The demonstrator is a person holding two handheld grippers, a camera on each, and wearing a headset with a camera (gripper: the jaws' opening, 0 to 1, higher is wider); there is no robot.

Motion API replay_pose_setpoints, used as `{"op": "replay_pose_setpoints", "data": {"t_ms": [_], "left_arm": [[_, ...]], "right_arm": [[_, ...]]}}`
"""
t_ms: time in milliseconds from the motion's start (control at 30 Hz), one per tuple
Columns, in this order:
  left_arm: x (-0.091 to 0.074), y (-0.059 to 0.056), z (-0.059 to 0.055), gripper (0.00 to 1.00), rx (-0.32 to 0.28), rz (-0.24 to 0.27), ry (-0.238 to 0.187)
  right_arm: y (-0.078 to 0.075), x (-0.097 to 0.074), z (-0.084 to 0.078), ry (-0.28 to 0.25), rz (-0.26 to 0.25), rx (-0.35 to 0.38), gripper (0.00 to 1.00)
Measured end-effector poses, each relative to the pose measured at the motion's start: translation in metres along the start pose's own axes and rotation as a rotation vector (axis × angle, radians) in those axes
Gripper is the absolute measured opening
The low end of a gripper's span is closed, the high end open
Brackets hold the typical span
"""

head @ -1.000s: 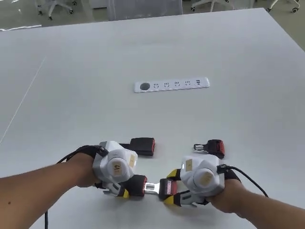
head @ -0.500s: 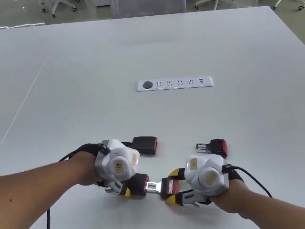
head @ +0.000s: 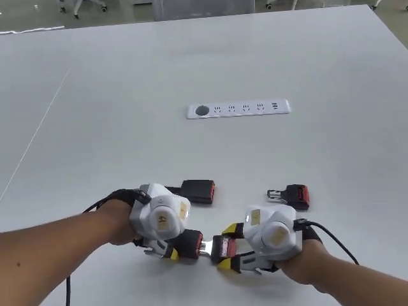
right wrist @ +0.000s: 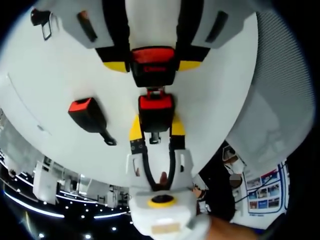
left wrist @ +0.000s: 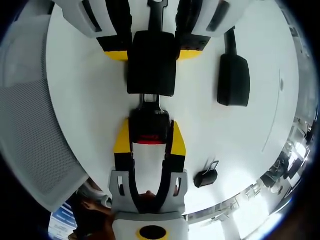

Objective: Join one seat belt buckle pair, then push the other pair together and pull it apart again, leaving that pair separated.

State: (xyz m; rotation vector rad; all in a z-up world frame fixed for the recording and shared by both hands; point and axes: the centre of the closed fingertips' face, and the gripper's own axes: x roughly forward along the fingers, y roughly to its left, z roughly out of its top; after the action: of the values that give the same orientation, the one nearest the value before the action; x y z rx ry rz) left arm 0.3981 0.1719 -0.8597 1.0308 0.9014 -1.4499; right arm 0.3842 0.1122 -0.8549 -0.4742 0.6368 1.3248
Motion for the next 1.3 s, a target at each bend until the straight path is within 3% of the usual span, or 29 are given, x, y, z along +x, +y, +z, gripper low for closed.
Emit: {"op": "replay_pose_setpoints", "data": {"t_ms": [333,900,1133,1300], "left_arm": [[0.0,0.0,0.0,0.34,-0.001,0.004,-0.002],[0.0,0.0,-0.001,0.34,-0.002,-0.002,-0.021],[-0.002,-0.001,-0.002,0.34,-0.018,0.002,-0.097],[-0.004,-0.001,-0.002,0.33,-0.031,0.017,-0.185]], "right_arm": [[0.003,0.013,0.011,0.001,-0.014,0.015,0.34],[0.0,0.011,0.008,0.014,-0.007,-0.008,0.34],[0.0,0.007,0.007,-0.015,-0.004,-0.025,0.34],[-0.001,0.006,0.008,-0.059,-0.014,-0.02,0.33]]}}
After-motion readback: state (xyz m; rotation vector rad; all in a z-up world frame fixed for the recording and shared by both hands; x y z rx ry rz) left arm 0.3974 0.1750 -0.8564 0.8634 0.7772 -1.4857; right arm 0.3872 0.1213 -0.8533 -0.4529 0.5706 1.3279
